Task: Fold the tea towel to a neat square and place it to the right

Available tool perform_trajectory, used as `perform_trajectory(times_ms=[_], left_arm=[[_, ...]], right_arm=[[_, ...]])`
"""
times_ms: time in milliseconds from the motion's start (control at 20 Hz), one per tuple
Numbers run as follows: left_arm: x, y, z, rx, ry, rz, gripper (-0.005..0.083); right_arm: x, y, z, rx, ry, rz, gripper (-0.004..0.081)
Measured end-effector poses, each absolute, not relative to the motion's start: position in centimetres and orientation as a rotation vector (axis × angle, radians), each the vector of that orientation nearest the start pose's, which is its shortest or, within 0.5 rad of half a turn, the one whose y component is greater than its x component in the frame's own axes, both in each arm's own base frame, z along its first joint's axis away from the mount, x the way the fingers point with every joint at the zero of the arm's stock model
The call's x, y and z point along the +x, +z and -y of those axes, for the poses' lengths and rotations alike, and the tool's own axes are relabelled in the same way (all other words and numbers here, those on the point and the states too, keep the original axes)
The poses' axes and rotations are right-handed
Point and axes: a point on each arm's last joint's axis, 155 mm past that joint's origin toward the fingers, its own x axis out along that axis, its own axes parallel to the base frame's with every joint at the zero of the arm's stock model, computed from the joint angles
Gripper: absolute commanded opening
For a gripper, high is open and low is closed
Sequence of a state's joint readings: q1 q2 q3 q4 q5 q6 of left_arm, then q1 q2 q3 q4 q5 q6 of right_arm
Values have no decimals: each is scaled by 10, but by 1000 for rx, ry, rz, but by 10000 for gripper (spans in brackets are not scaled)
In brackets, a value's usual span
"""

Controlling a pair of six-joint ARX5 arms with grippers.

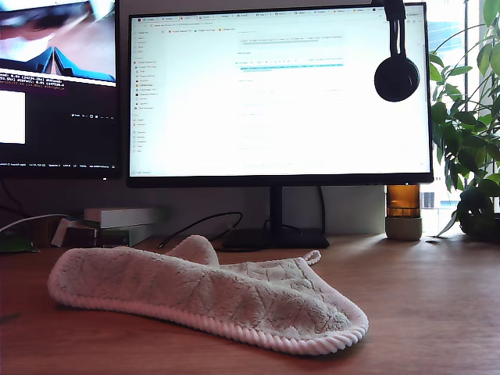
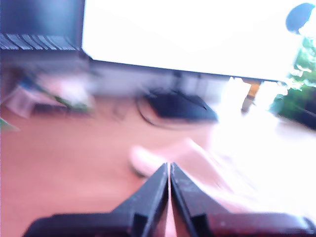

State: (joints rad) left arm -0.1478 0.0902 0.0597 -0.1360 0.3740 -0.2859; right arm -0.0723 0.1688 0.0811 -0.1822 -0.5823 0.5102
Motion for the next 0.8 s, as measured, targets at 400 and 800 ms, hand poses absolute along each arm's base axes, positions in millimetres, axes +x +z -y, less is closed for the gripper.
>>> perform_trajectory(times_ms=[400, 800], left_arm=[[203, 118, 154, -461, -765, -650, -23], [213, 106, 181, -693, -855, -1023, 445]], right_arm=[[180, 96, -149, 865, 684, -792, 76], [154, 79, -172, 923, 764, -1002, 235]])
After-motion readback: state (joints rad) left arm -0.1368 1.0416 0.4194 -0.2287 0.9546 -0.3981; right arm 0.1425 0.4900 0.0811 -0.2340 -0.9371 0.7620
